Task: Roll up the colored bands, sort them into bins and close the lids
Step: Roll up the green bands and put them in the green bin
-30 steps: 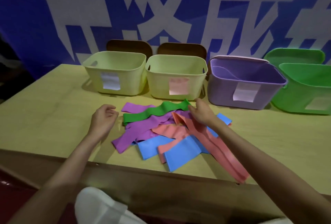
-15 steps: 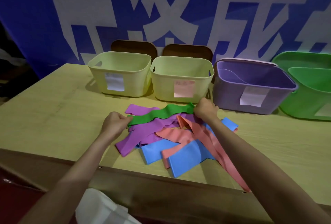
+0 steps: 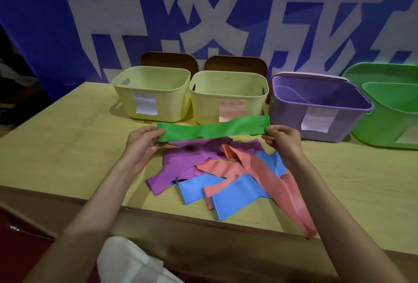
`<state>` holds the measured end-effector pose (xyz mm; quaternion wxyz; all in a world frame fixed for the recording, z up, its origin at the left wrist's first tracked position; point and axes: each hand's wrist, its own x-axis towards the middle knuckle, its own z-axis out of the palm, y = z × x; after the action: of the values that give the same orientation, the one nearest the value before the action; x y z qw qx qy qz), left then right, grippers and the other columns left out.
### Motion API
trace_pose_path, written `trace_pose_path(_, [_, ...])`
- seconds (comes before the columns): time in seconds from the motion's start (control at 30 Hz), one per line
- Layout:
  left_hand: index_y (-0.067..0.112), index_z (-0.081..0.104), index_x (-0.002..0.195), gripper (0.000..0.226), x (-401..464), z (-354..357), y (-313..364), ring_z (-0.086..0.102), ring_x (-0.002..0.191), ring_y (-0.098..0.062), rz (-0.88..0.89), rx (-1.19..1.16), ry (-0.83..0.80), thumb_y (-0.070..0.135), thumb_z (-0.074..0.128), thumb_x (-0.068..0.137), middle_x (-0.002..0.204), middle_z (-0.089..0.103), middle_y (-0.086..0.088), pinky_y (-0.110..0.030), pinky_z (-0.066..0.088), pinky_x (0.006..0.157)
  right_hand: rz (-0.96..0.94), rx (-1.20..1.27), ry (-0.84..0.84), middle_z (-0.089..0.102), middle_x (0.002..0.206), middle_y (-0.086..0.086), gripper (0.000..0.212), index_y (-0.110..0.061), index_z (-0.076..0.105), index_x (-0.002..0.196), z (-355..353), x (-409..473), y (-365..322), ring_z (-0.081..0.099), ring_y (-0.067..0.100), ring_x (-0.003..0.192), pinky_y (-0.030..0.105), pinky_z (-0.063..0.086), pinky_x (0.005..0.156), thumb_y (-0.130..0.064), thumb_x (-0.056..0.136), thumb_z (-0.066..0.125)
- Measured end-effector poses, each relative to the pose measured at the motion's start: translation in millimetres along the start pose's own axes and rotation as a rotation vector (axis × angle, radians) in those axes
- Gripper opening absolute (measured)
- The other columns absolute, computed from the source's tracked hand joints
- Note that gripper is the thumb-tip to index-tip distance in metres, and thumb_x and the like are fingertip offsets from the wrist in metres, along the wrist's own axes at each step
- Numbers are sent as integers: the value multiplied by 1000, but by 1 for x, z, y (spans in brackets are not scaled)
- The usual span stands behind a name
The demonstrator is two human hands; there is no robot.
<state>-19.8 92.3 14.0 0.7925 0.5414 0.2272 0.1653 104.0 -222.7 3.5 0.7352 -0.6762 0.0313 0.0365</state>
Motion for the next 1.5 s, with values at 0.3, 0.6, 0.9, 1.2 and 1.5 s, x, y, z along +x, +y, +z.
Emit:
trace_pose_path(0.3, [11,59,96,17,-15,16,-11,59,78,-21,-81,260,-129,-5,53,92,97,62,-16,-21,49,49,59,179,-104,59,72,9,31,-7,68,101,-49,-25,-16,57,10,54,15,49,52,7,91,43])
trace_pose_path(0.6, [1,67,106,37,-28,27,-4,68,74,-15,-167,356,-375,-19,64,75,91,71,-16,-18,55,66,-187,137,-142,74,79,6,41,-4,67,108,-67,-30,-33,71,13,82,18,55,77,20,80,50])
trace_pose_path(0.9, [11,71,86,20,-29,33,-16,62,72,-8,157,688,-236,-7,71,78,86,68,-7,-13,52,63,-491,-112,43,70,64,-15,18,-16,71,95,-56,-31,-37,62,0,62,14,49,63,-1,86,66])
trace_pose_path(1.2, [16,75,87,6,-34,35,-13,65,77,-14,138,629,-249,13,71,83,78,73,1,-20,54,66,-404,-238,193,58,65,2,21,-15,62,70,-73,-23,-22,51,-7,52,10,41,58,-7,89,64])
trace_pose_path(1.5, [6,69,90,15,-74,99,-42,66,59,-8,-18,614,-546,-3,71,79,66,71,-1,-17,54,57,-134,-83,266,65,54,-9,5,-8,67,82,-168,-16,-19,52,1,49,10,44,50,-6,87,68])
